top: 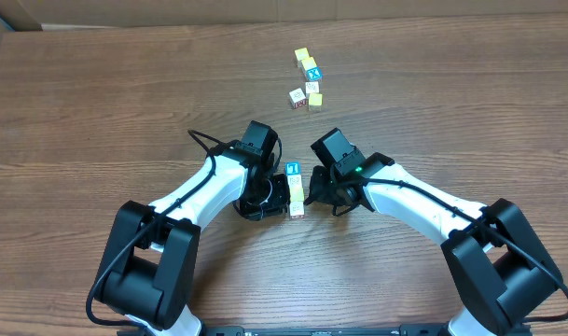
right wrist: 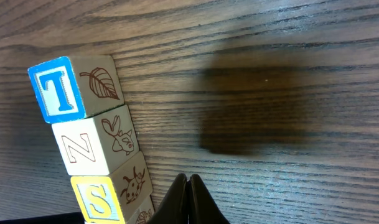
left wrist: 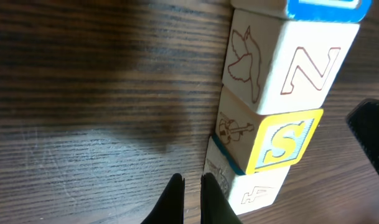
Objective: Flip 4 blocks
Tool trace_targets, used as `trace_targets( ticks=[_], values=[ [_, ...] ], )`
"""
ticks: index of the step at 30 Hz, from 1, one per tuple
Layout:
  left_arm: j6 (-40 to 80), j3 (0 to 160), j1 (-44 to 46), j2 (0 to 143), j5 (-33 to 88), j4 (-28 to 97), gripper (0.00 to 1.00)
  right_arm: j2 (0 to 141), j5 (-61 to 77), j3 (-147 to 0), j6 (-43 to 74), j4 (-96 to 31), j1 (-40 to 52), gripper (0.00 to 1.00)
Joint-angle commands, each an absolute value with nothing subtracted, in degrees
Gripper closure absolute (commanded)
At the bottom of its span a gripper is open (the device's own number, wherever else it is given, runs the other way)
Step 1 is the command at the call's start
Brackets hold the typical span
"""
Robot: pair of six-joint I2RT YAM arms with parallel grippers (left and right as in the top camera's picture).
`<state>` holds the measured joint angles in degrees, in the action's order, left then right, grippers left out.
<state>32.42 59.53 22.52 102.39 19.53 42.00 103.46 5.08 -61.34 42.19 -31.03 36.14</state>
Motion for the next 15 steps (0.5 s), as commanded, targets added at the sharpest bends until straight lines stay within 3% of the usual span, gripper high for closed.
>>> trace_targets(
  ticks=[1, 15],
  values=[
    [33.74, 59.18, 22.65, 101.89, 19.55, 41.54, 0.96, 103.44, 4.62, -62.06, 41.71, -30.74, 36.32, 0.96],
    [34.35, 59.18, 22.63, 101.89, 19.55, 41.12, 0.96, 103.44, 4.60, -62.06, 41.74, -30.72, 36.32, 0.96]
  ],
)
